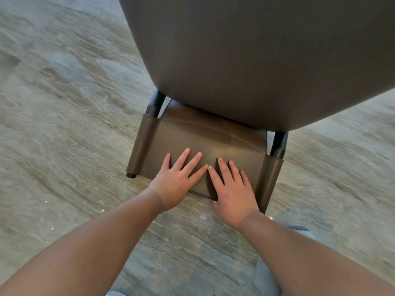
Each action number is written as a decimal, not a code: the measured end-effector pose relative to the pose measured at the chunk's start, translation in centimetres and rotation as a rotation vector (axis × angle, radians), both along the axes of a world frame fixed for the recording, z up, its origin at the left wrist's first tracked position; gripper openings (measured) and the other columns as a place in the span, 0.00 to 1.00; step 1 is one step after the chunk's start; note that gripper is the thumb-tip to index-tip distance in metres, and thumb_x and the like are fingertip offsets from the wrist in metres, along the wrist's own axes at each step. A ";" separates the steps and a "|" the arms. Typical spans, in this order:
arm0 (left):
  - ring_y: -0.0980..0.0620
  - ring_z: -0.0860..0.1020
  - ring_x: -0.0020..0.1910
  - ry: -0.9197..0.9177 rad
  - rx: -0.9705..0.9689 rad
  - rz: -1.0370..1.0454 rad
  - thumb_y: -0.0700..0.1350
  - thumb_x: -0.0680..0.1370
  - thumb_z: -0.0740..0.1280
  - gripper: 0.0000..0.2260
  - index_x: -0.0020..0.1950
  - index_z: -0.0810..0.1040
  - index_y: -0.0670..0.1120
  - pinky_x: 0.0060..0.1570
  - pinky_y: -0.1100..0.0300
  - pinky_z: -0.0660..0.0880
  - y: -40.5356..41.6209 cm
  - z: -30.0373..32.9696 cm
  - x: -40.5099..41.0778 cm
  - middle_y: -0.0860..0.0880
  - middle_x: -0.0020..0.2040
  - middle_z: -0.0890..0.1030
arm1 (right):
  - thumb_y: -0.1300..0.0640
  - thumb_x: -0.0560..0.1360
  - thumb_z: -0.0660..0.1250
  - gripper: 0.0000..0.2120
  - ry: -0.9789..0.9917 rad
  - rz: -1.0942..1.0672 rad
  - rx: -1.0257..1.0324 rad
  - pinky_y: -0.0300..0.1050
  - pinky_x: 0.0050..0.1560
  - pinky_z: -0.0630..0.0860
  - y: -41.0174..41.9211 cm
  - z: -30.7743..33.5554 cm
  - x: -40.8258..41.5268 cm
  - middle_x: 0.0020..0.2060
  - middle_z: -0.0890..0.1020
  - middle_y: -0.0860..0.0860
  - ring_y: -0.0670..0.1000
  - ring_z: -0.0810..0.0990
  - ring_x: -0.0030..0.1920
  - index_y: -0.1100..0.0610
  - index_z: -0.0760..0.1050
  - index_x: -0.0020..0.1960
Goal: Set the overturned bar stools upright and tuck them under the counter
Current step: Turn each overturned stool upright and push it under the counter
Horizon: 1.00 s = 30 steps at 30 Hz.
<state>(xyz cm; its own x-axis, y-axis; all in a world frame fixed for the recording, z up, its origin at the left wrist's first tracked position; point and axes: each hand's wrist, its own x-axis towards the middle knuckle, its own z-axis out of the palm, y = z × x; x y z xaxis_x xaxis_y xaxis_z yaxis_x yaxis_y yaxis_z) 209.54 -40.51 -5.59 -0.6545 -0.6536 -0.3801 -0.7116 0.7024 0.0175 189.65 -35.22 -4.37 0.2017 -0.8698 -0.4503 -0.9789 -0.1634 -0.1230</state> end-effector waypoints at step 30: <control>0.41 0.52 0.80 0.070 -0.263 0.100 0.37 0.72 0.55 0.35 0.80 0.56 0.49 0.73 0.37 0.54 -15.5 48.0 -8.4 0.44 0.81 0.53 | 0.62 0.73 0.69 0.35 -0.256 -0.016 -0.258 0.53 0.57 0.77 -14.7 48.1 -8.1 0.76 0.65 0.55 0.60 0.66 0.74 0.55 0.62 0.77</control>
<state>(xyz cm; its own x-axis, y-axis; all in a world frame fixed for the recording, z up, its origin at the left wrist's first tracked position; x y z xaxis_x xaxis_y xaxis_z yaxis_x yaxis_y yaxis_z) 201.09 -56.01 42.42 -0.6003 -0.7865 -0.1451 -0.7812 0.6155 -0.1040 181.57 -49.96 43.70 0.2647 -0.9522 -0.1525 -0.9245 -0.2055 -0.3212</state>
